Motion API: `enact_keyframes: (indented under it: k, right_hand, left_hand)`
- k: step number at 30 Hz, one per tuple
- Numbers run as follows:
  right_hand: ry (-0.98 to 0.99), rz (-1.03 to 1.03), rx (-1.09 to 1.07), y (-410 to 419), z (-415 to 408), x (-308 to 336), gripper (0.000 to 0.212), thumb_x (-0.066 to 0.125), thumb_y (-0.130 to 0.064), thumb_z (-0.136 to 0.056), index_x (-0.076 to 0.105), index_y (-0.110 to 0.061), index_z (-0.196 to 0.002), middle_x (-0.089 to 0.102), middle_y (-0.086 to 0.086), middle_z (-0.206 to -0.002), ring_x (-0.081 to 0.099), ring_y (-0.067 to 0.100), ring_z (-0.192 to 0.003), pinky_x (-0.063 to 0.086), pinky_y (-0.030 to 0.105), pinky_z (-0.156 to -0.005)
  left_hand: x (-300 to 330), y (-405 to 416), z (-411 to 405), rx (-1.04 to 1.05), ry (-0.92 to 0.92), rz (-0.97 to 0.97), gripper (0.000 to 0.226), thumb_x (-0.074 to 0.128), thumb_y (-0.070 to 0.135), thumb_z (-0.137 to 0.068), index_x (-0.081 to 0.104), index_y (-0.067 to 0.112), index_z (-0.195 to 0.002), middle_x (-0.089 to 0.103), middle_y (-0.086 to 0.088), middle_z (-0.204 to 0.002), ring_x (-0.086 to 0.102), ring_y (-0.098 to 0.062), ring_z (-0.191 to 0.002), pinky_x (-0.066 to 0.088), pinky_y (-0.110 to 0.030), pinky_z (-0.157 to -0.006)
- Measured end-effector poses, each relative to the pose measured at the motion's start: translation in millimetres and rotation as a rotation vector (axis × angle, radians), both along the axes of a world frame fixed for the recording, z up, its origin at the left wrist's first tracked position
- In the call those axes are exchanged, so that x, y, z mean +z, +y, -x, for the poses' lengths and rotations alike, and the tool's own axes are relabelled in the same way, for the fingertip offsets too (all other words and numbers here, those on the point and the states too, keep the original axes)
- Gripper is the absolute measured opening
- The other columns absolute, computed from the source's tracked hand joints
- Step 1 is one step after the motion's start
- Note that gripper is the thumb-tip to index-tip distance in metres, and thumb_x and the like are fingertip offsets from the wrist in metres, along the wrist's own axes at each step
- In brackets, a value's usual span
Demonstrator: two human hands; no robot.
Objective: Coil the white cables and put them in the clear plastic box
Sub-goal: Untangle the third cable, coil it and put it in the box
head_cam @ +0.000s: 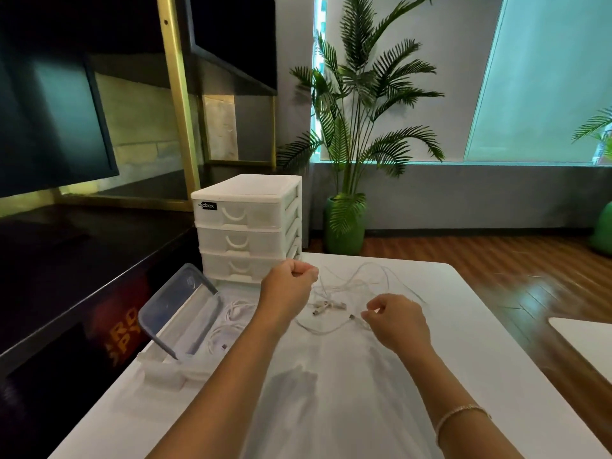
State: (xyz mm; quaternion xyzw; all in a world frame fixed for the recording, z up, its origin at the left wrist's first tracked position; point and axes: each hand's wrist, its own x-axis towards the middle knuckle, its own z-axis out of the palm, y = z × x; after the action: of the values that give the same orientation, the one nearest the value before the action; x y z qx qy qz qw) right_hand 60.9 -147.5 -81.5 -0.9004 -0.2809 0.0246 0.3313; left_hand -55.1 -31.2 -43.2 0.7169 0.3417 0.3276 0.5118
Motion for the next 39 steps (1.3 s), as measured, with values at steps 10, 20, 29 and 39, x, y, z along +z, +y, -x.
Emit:
enact_keyframes:
  k: [10, 20, 29, 39]
  right_hand:
    - [0.048, -0.001, -0.032, -22.0, -29.5, -13.7, 0.026, 0.062, -0.026, -0.085, 0.066, -0.020, -0.109, 0.064, 0.000, -0.118, 0.058, 0.020, -0.106, 0.045, 0.030, -0.090]
    - [0.087, -0.106, -0.005, -19.6, -44.6, -16.2, 0.024, 0.063, -0.026, -0.086, 0.069, -0.016, -0.107, 0.067, 0.001, -0.112, 0.060, 0.017, -0.099, 0.048, 0.030, -0.092]
    - [0.051, -0.186, 0.023, -18.4, -39.9, -7.1, 0.021, 0.062, -0.026, -0.086, 0.070, -0.016, -0.103, 0.068, 0.000, -0.110, 0.059, 0.014, -0.098, 0.044, 0.023, -0.086]
    - [-0.043, -0.360, 0.057, -21.9, -19.9, 9.2, 0.023, 0.060, -0.026, -0.088, 0.067, -0.017, -0.109, 0.067, -0.001, -0.104, 0.054, 0.006, -0.085, 0.044, 0.019, -0.081]
  left_hand:
    - [-15.9, -9.7, -48.7, 0.124, 0.209, -0.051, 0.049, 0.055, 0.028, -0.092, 0.042, 0.006, -0.134, 0.050, -0.010, -0.136, 0.049, -0.027, -0.122, 0.042, -0.032, -0.094]
    - [-37.3, 23.2, -80.1, 0.091, 0.375, -0.110, 0.034, 0.048, 0.029, -0.095, 0.065, 0.000, -0.099, 0.067, -0.012, -0.105, 0.060, -0.027, -0.094, 0.043, -0.031, -0.077]
    - [17.7, 10.0, -65.2, -0.115, -0.165, 0.128, 0.021, 0.046, 0.019, -0.097, 0.062, 0.010, -0.088, 0.060, -0.002, -0.069, 0.050, -0.012, -0.055, 0.047, -0.024, -0.057]
    - [48.5, -13.9, -43.8, -0.204, -0.288, 0.156, 0.019, 0.048, 0.021, -0.096, 0.064, 0.017, -0.086, 0.058, 0.003, -0.062, 0.046, -0.003, -0.040, 0.042, -0.016, -0.041]
